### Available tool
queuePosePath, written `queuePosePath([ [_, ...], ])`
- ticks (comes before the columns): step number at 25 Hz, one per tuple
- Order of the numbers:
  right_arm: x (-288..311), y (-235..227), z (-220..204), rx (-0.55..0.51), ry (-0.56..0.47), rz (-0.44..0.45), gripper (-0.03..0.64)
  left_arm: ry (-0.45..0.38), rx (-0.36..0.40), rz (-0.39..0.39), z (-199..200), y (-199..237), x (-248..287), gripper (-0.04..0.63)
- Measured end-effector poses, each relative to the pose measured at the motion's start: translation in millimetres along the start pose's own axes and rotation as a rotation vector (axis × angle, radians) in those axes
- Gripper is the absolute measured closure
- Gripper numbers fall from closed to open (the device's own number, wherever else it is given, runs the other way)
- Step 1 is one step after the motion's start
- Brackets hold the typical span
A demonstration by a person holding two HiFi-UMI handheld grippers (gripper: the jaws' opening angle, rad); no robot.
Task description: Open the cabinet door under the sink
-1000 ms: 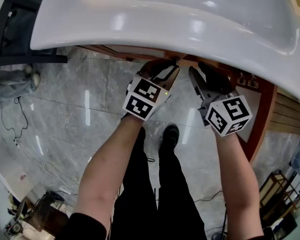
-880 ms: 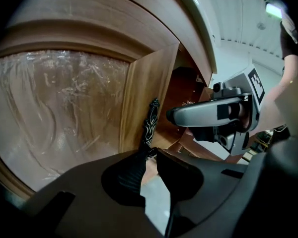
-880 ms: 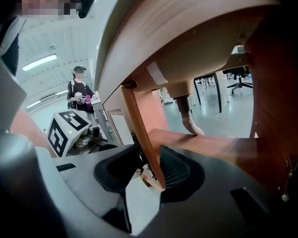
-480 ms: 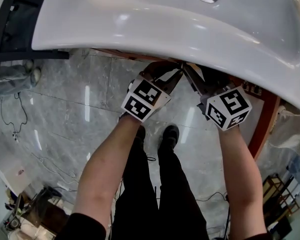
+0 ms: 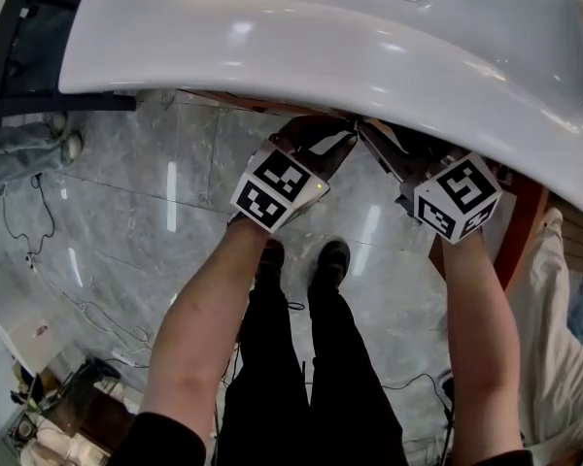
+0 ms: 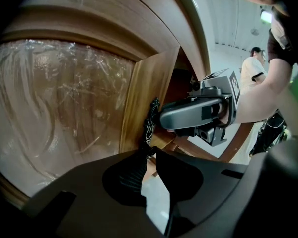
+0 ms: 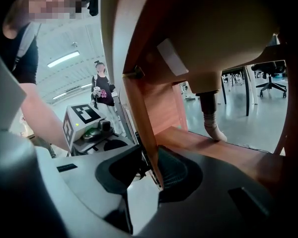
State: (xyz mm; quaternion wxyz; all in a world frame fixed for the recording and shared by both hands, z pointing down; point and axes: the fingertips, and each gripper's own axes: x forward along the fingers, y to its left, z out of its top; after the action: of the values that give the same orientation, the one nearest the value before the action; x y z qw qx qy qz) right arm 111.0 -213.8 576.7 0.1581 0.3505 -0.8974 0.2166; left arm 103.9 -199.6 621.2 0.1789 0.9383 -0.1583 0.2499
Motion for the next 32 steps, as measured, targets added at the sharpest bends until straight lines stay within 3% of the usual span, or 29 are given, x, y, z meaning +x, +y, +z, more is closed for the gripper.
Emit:
queuePosePath([
  [4, 0, 5, -1, -0.036, 0.033, 0.011, 0.445, 0.014, 0.012, -0.003, 1, -1, -1, 0.525],
  [18, 9, 18, 2, -0.076, 0.055, 0.077, 0.479, 0.013, -0.002, -0.025, -12, -10, -9, 0.523],
  [32, -3, 101, -19, -0.053, 0.074, 0.057, 0.495, 0.02, -0.06, -0.002, -51, -49, -69, 0.509],
])
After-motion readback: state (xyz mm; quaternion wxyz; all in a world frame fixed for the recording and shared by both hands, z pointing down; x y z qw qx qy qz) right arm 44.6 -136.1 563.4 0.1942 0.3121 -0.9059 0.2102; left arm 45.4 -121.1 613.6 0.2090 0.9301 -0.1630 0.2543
